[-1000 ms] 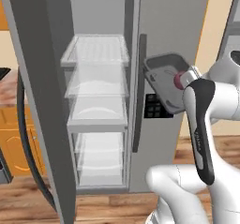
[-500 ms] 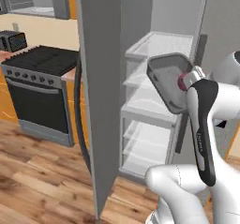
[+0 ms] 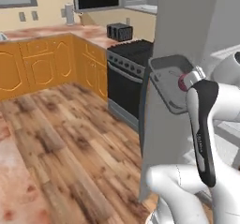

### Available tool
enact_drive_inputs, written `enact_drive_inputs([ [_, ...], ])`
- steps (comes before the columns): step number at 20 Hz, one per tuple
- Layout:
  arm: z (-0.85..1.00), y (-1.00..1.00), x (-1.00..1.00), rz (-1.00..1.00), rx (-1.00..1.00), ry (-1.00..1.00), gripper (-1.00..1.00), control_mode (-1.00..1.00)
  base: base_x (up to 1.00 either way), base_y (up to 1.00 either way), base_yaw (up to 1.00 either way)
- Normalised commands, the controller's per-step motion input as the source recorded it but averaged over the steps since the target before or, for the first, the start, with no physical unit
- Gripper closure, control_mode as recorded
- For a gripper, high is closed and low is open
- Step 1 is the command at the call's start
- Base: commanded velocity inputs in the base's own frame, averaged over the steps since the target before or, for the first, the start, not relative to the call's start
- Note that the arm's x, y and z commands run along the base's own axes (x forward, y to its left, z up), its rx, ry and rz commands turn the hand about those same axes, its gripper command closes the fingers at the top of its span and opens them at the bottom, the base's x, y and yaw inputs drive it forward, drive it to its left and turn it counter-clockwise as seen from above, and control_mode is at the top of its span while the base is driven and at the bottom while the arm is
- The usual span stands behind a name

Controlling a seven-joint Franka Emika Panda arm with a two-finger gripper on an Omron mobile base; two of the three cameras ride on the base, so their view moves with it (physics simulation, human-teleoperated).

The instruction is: Place the tupperware containing the fish and onion meal in the microwave. Close the microwave door and press the start button to reheat the meal.

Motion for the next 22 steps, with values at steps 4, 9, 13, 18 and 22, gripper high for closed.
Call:
enact_drive_inputs([
  [4, 0.00, 0.00, 0.00, 0.00, 0.00, 0.00, 1.00, 1.00, 0.61, 0.19, 0.71],
  [9, 0.00, 0.00, 0.00, 0.00, 0.00, 0.00, 1.00, 1.00, 0.93, 0.13, 0.58],
  [13, 0.00, 0.00, 0.00, 0.00, 0.00, 0.00, 1.00, 1.00, 1.00, 0.00, 0.33],
  [18, 0.00, 0.00, 0.00, 0.00, 0.00, 0.00, 1.00, 1.00, 0.96, -0.02, 0.02],
  [22, 0.00, 0.00, 0.00, 0.00, 0.00, 0.00, 1.00, 1.00, 0.89, -0.01, -0.14],
])
